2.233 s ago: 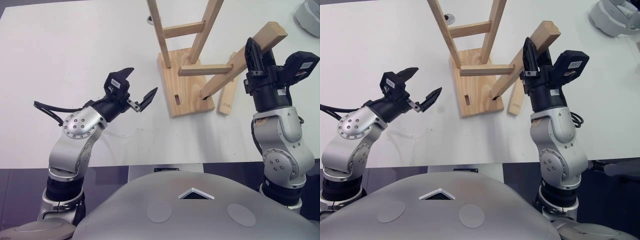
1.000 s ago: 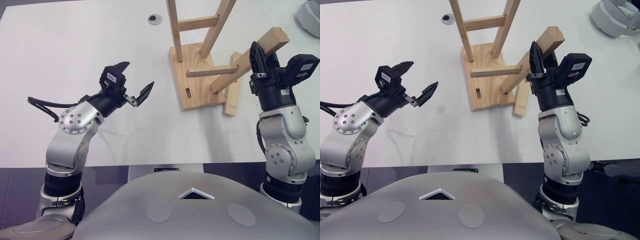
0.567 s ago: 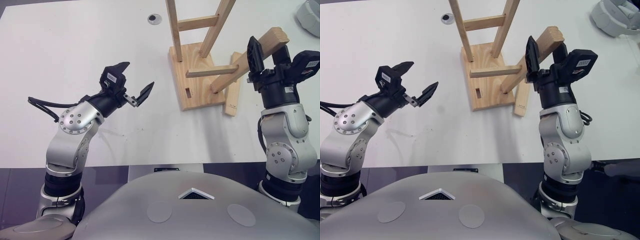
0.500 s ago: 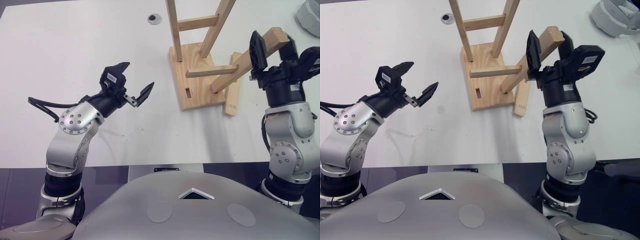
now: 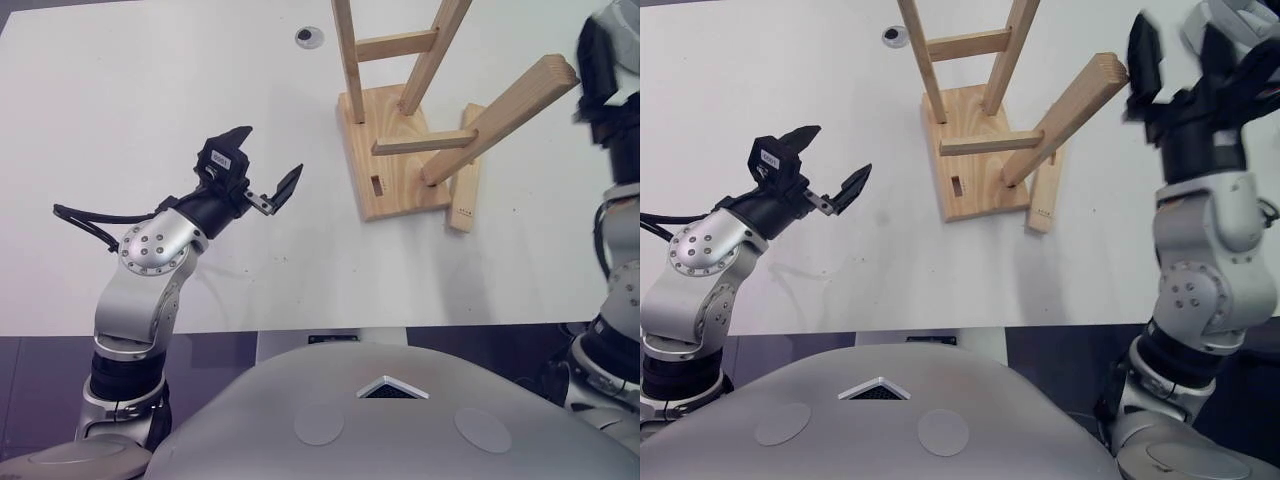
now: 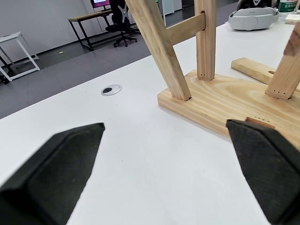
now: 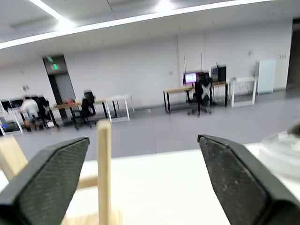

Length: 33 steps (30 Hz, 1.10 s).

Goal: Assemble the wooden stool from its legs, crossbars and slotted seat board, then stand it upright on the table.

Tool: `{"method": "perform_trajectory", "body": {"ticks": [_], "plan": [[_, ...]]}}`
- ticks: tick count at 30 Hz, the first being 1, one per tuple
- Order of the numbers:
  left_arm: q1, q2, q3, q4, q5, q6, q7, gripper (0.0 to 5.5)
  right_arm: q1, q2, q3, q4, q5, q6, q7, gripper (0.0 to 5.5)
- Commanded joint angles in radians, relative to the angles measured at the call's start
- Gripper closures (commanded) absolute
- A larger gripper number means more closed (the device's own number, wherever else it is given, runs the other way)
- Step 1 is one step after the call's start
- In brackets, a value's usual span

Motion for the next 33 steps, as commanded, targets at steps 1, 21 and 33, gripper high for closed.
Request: {"method": "perform_trajectory", "body": {"ticks": [1, 21, 33], "plan": [[-0.018, 0.0, 0.016, 0.011, 0.016, -0.013, 0.011, 0.71, 0.094, 0.052, 0.031, 0.046, -0.052, 0.009, -0.004, 1.17], [-0.024, -0.023, -0.004, 0.029, 0.041, -0.032, 0.026, 0.71, 0.114, 0.019, 0.178, 0.138, -0.174, 0.149, 0.004, 1.17], [-0.042, -0.017, -0.022, 0.044, 0.065, -0.037, 0.018, 0.71, 0.105, 0.002, 0.254, 0.12, -0.306, 0.463, -0.069, 1.17]]}}
